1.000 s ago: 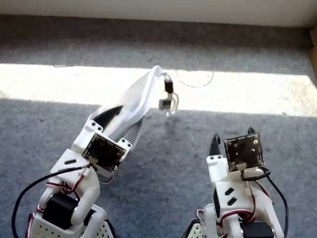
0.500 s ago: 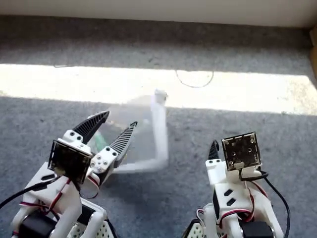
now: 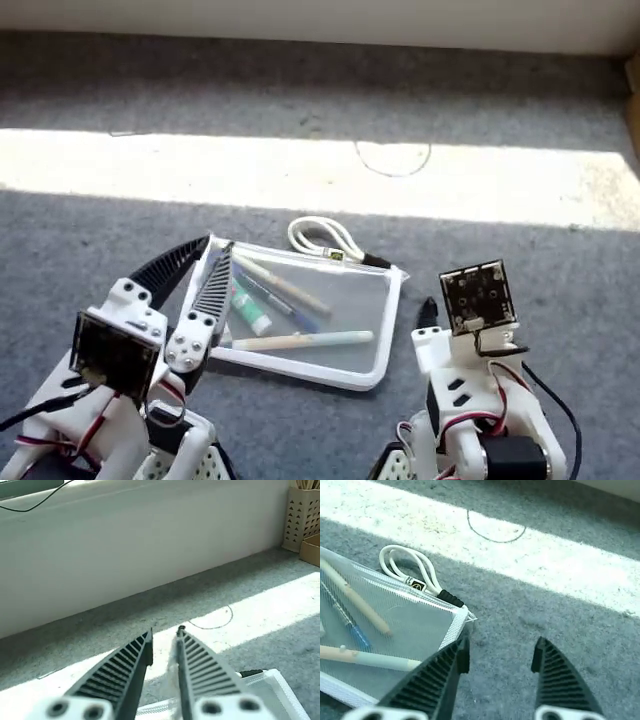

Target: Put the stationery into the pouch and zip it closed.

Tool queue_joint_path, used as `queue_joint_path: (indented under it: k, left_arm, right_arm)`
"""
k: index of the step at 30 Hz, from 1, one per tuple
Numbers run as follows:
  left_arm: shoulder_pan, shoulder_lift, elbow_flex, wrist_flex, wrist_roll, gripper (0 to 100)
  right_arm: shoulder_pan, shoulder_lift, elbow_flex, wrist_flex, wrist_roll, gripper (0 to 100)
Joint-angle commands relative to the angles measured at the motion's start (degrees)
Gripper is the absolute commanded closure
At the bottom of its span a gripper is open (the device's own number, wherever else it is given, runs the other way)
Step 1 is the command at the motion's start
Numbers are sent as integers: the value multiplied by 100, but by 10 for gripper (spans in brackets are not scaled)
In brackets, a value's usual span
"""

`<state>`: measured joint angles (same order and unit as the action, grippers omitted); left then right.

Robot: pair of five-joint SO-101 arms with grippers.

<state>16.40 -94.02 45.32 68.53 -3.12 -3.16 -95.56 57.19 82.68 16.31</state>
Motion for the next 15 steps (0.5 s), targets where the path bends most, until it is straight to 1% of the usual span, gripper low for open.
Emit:
queue_joint_path:
  k: [1,3,5,11,15]
  left_arm:
    - [31,-690,207,-35,26,994]
    - [31,-1095,426,-9,26,992]
    - [31,-1147,567,44,18,993]
    - [-664,-1007,1130,88,18,989]
    - [-1033,-1007,1613,88,26,989]
  right_arm:
    - [48,-31,48,22,70,937]
    - [48,-31,66,22,70,980]
    - [48,-31,75,22,70,993]
    - [48,-31,110,66,70,993]
    - [22,-31,787,-127,70,993]
